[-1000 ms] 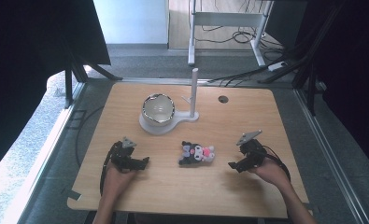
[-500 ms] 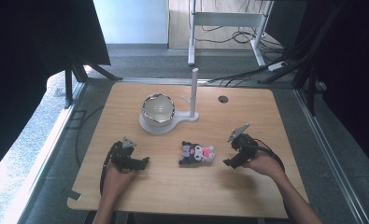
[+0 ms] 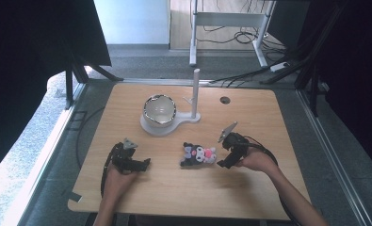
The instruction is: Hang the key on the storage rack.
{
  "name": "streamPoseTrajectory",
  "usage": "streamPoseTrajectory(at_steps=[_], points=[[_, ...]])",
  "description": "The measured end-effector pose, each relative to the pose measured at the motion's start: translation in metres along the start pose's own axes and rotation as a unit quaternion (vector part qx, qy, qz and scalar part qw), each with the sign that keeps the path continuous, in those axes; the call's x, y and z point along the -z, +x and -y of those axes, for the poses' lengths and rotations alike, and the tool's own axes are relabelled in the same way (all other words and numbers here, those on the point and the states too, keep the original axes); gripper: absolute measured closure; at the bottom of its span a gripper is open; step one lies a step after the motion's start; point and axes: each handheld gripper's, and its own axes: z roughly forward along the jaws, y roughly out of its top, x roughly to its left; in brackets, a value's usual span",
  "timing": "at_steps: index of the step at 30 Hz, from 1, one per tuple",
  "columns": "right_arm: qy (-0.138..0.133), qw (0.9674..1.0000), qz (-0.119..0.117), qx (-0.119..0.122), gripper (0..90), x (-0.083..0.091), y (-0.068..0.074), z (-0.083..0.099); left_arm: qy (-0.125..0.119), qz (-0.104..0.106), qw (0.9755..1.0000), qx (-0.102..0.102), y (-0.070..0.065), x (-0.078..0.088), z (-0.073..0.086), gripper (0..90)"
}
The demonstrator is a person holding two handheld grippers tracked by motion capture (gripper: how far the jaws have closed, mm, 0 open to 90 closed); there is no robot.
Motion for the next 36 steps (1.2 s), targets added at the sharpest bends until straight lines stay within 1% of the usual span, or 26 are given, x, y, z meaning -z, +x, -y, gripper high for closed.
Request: streamPoseTrajectory(at_steps=[1, 3, 8, 11, 13, 16, 17, 20, 24, 28, 33, 35, 36], points=[[0.006, 0.9999, 0.0, 0.011, 9.9, -0.002, 0.001, -0.005, 0.0, 0.0, 1.0, 0.0, 0.0, 0.0, 0.0, 0.4], [0.009, 0.9999, -0.001, 0.014, 9.9, -0.003, 0.002, -0.007, 0.0, 0.0, 1.0, 0.0, 0.0, 0.0, 0.0, 0.4], [0.025, 0.9989, -0.006, 0.039, 11.2, -0.009, 0.004, -0.021, 0.0, 0.0, 1.0, 0.0, 0.0, 0.0, 0.0, 0.4], [0.036, 0.9979, -0.009, 0.053, 12.5, -0.013, 0.007, -0.03, 0.0, 0.0, 1.0, 0.0, 0.0, 0.0, 0.0, 0.4], [0.045, 0.9972, -0.011, 0.058, 13.0, -0.015, 0.009, -0.036, 0.0, 0.0, 1.0, 0.0, 0.0, 0.0, 0.0, 0.4], [0.057, 0.9955, -0.014, 0.074, 13.5, -0.019, 0.009, -0.044, 0.0, 0.0, 1.0, 0.0, 0.0, 0.0, 0.0, 0.4], [0.059, 0.995, -0.018, 0.079, 13.7, -0.02, 0.01, -0.046, 0.0, 0.0, 1.0, 0.0, 0.0, 0.0, 0.0, 0.4], [0.076, 0.9927, -0.021, 0.091, 14.0, -0.025, 0.011, -0.054, 0.0, 0.0, 1.0, -0.001, 0.0, 0.0, 0.0, 0.4], [0.098, 0.9886, -0.025, 0.112, 16.3, -0.033, 0.013, -0.065, 0.0, 0.0, 1.0, -0.001, 0.0, 0.0, 0.0, 0.4], [0.118, 0.9843, -0.031, 0.127, 19.8, -0.039, 0.016, -0.075, 0.0, 0.0, 1.0, -0.002, 0.0, 0.0, 0.0, 0.4], [0.146, 0.9778, -0.036, 0.145, 29.0, -0.046, 0.018, -0.084, 0.0, 0.0, 1.0, -0.002, 0.0, 0.0, 0.0, 0.4], [0.161, 0.9755, -0.038, 0.144, 32.2, -0.047, 0.019, -0.087, 0.0, 0.0, 1.0, 0.0, 0.0, 0.0, 0.0, 0.4], [0.163, 0.9743, -0.041, 0.15, 33.4, -0.048, 0.018, -0.087, 0.0, 0.0, 1.0, 0.0, 0.0, 0.0, 0.0, 0.4]])
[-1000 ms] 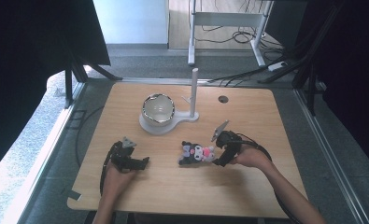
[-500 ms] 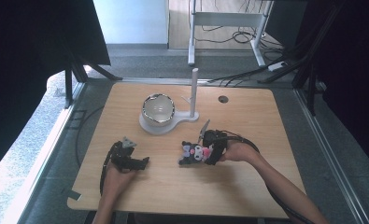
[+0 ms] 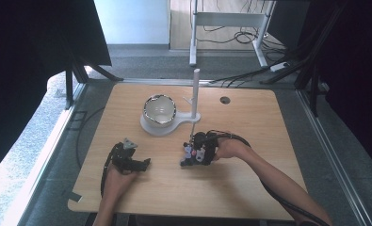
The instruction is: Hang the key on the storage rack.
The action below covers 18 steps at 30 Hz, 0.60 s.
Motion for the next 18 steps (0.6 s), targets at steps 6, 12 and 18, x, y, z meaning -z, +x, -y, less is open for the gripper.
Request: streamPoseTrajectory(at_steps=[6, 12, 18], points=[[0.016, 0.9998, -0.008, -0.005, 40.8, -0.003, -0.002, -0.001, 0.0, 0.0, 1.0, 0.0, 0.0, 0.0, 0.0, 0.4], [0.004, 0.9999, -0.005, -0.011, 42.3, 0.011, -0.003, 0.003, 0.0, 0.0, 1.0, -0.002, 0.0, 0.0, 0.0, 0.4], [-0.015, 0.9997, -0.008, -0.018, 42.4, 0.025, -0.007, 0.011, 0.0, 0.0, 1.0, -0.001, 0.0, 0.0, 0.0, 0.4]])
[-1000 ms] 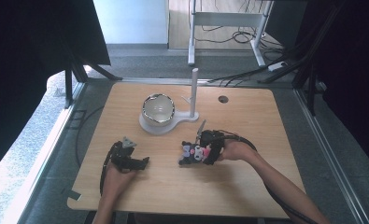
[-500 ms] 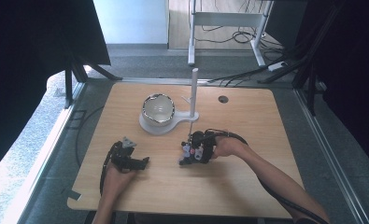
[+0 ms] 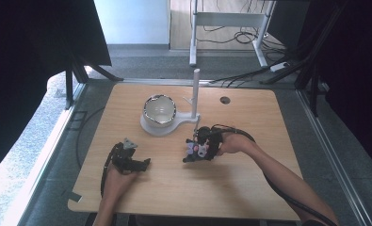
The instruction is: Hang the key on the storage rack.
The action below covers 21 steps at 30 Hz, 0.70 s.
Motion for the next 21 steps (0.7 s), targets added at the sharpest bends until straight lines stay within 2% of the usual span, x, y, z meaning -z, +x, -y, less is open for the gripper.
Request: streamPoseTrajectory(at_steps=[12, 21], points=[[-0.015, 0.9998, 0.003, -0.01, 42.4, 0.028, -0.008, 0.013, -0.001, -0.001, 1.0, 0.001, 0.0, 0.0, 0.0, 0.4], [-0.028, 0.9992, 0.005, -0.029, 42.4, 0.047, -0.016, 0.023, -0.001, 0.0, 1.0, 0.001, 0.0, 0.0, 0.0, 0.4]])
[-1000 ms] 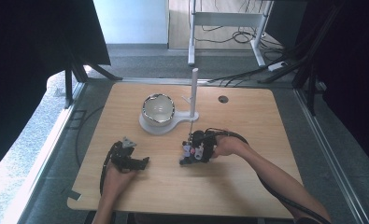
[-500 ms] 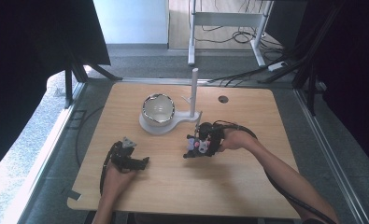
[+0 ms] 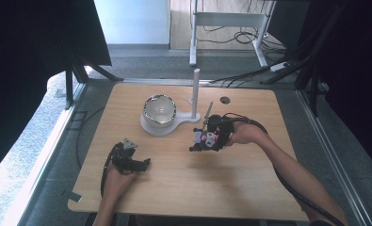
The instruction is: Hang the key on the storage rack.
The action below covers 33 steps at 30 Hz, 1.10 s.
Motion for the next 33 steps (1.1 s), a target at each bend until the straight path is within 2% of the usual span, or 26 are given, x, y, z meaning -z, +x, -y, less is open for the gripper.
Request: streamPoseTrajectory(at_steps=[16, 33], points=[[-0.008, 0.9994, 0.018, -0.029, 42.3, 0.031, -0.022, 0.017, 0.0, 0.0, 1.0, 0.0, 0.0, 0.0, 0.0, 0.4], [-0.022, 0.9967, 0.042, -0.067, 42.4, 0.063, -0.046, 0.03, 0.0, 0.001, 1.0, 0.0, 0.0, 0.0, 0.0, 0.4]])
